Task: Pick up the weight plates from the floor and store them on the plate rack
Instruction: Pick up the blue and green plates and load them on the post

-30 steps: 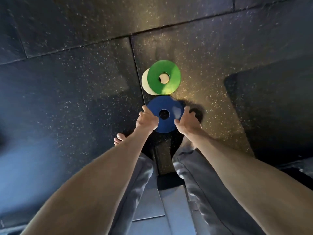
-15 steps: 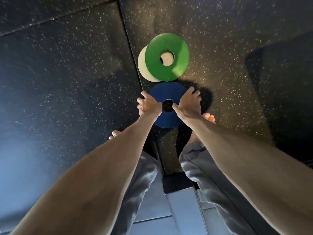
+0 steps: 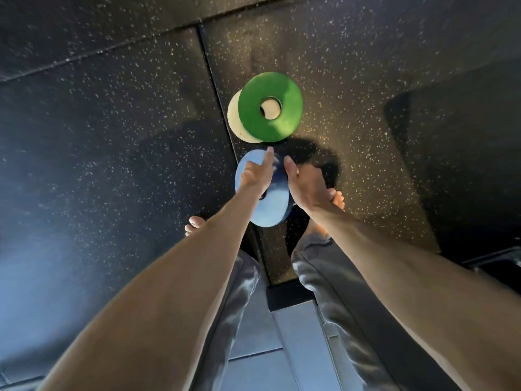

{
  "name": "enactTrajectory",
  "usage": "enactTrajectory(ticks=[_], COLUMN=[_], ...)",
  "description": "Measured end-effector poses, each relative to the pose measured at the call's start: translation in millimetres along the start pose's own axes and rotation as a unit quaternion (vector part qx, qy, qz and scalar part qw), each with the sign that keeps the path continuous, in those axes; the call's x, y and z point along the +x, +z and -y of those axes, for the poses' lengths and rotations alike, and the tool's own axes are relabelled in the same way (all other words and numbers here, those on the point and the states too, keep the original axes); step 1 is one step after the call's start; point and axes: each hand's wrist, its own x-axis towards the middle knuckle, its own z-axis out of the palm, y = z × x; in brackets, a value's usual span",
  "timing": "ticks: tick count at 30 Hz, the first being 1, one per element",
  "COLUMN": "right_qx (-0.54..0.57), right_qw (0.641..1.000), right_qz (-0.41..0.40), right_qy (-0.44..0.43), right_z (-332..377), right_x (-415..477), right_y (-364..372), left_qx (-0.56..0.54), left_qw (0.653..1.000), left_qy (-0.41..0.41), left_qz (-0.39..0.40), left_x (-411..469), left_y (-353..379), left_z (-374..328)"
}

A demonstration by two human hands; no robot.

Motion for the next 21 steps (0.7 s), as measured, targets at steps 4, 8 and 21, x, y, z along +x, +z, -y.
enactTrajectory(ticks=[4,8,21], right_qx=[0.152,0.05,-0.473], right_qw=[0.986,0.997,0.837], right_qz=[0.067,0.026,-0.187], right_qy=[-0.006,-0.056,-0.203], right_z=[25.1,39.7,40.2], right_x=[-26.1,-17.2,95.6], right_y=[11.2,41.3,71.7], left_qx=[-0.047,-0.066,0.056], left_qw=[0.999,0.997,0.997], left_qy=[-0.005,0.014,0.034], left_qz=[-0.008,-0.033,-0.047], left_x=[-16.0,-8.0,61.0], left_y=[-25.0,-48.4,-145.0], left_z=[16.5,34.7,14.4])
